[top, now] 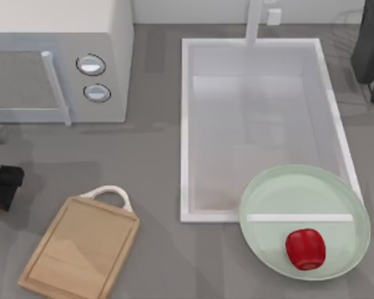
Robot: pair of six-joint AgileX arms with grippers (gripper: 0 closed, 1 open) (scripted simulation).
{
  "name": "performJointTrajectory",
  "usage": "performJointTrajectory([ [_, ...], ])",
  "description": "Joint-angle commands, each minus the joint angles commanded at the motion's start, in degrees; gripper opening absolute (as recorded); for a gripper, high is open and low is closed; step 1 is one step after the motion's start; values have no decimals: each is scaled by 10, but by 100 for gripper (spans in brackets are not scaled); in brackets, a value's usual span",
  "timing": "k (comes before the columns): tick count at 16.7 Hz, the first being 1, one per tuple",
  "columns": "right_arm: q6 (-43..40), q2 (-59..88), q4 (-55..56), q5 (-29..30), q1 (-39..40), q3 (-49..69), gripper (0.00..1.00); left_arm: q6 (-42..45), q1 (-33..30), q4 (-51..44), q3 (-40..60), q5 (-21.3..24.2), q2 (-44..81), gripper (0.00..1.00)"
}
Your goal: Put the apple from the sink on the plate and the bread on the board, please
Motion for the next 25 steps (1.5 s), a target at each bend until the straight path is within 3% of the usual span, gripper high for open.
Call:
performJointTrajectory([
  [2,0,0,0,0,0,0,100,0,0,0,0,0,0,0],
  [12,0,0,0,0,0,0,100,0,1,-25,2,2,-26,0],
  [25,0,0,0,0,0,0,100,-4,0,-232,135,1,-106,0],
])
